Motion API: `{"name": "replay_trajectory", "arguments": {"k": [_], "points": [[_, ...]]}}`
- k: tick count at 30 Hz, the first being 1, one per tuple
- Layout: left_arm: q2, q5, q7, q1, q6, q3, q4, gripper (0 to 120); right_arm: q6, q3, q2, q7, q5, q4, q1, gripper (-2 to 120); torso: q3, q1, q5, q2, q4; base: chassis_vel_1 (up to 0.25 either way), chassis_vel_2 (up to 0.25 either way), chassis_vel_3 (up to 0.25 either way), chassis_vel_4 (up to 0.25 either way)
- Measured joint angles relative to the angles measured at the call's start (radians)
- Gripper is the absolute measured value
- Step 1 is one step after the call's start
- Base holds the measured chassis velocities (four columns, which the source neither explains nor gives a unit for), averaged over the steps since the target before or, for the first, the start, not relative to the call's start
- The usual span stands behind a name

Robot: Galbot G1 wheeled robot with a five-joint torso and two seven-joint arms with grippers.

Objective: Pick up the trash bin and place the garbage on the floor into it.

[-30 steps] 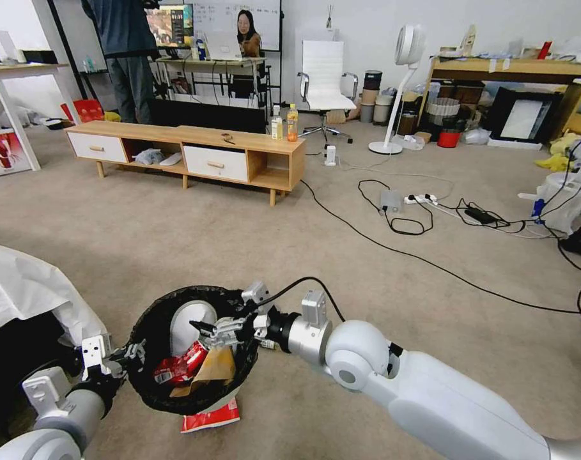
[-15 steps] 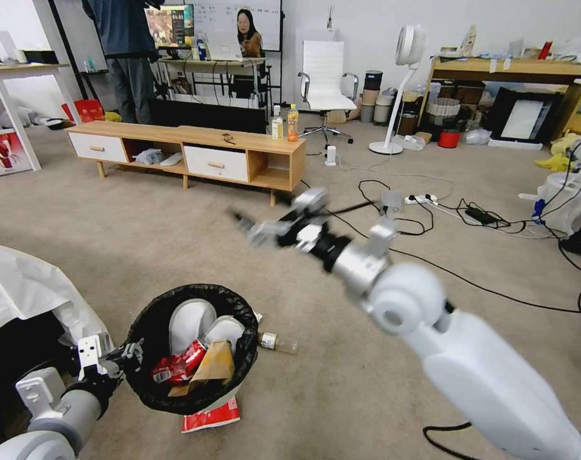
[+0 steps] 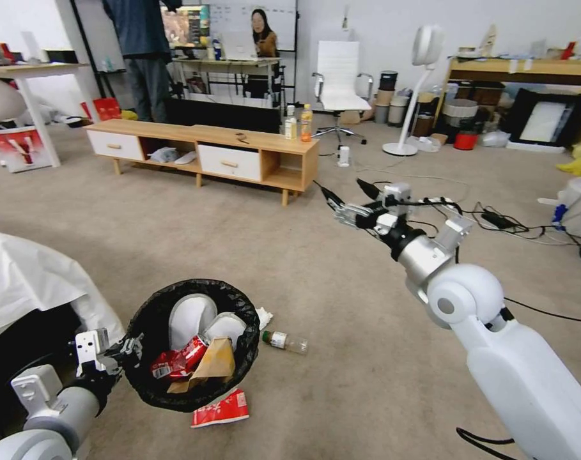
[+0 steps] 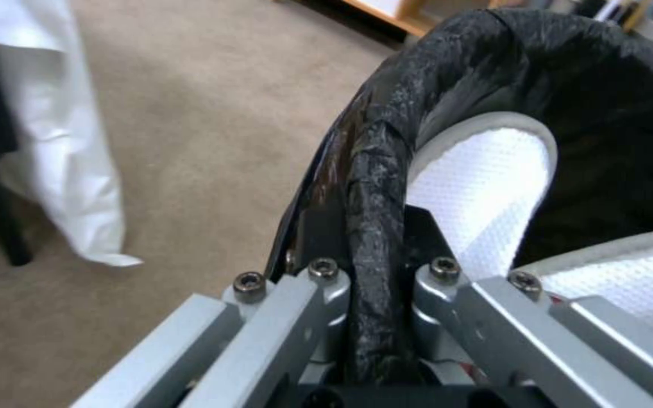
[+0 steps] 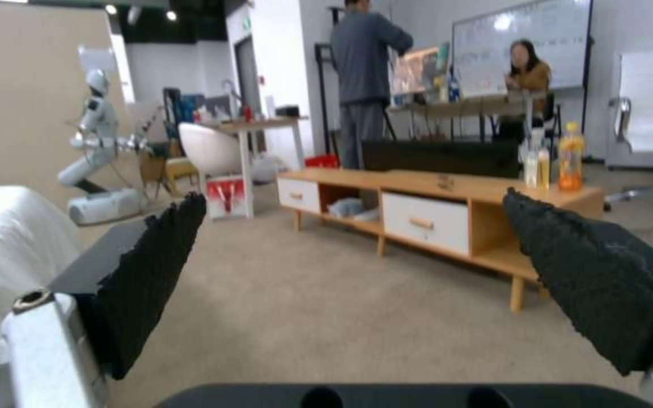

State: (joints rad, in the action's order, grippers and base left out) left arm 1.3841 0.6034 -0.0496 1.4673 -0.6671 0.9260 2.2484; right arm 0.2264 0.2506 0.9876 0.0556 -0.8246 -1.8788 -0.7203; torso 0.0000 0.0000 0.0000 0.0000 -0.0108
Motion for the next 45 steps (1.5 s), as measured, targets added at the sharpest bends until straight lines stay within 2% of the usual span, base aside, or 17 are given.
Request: {"name": "replay_trajectory", "arguments": {"k": [8, 9, 12, 17, 22, 38, 45], "points": [[0.007, -0.010, 0.003, 0.003, 0.012, -0.003, 0.006, 4, -0.008, 0.014, 0.003, -0.010, 0.055, 0.051, -0.078, 100, 0.000, 0.000, 0.0002, 0.000, 0.0006, 0.057, 0.056, 0.052, 0.065], [0.008, -0.011, 0.003, 0.004, 0.014, -0.003, 0.009, 4, -0.009, 0.011, 0.003, -0.012, 0.078, 0.066, -0.105, 100, 0.000, 0.000, -0.0001, 0.000, -0.0004, 0.000, 0.000, 0.000, 0.000], [0.009, -0.011, 0.003, 0.007, 0.017, -0.003, 0.014, 4, -0.008, 0.000, 0.005, -0.020, 0.108, 0.092, -0.139, 100, 0.000, 0.000, 0.0000, 0.000, -0.0009, 0.000, 0.000, 0.000, 0.000], [0.009, -0.011, 0.003, 0.009, 0.018, -0.002, 0.019, 4, -0.006, -0.018, 0.009, -0.023, 0.146, 0.124, -0.163, 100, 0.000, 0.000, 0.0000, 0.000, 0.0002, 0.000, 0.000, 0.000, 0.000], [0.008, -0.008, 0.001, 0.013, 0.019, 0.000, 0.026, 4, 0.003, -0.041, 0.013, -0.031, 0.194, 0.161, -0.190, 100, 0.000, 0.000, 0.0000, 0.000, 0.0000, 0.000, 0.000, 0.000, 0.000], [0.006, 0.005, -0.004, 0.018, 0.019, 0.005, 0.034, 4, 0.032, -0.086, 0.009, -0.045, 0.245, 0.197, -0.232, 100, 0.000, 0.000, -0.0001, 0.000, -0.0001, 0.000, 0.000, 0.000, 0.000], [0.008, 0.004, -0.017, 0.019, 0.017, 0.006, 0.038, 4, 0.034, -0.147, 0.003, -0.048, 0.279, 0.235, -0.250, 100, 0.000, 0.000, -0.0001, 0.000, -0.0002, 0.018, 0.014, 0.017, 0.015]]}}
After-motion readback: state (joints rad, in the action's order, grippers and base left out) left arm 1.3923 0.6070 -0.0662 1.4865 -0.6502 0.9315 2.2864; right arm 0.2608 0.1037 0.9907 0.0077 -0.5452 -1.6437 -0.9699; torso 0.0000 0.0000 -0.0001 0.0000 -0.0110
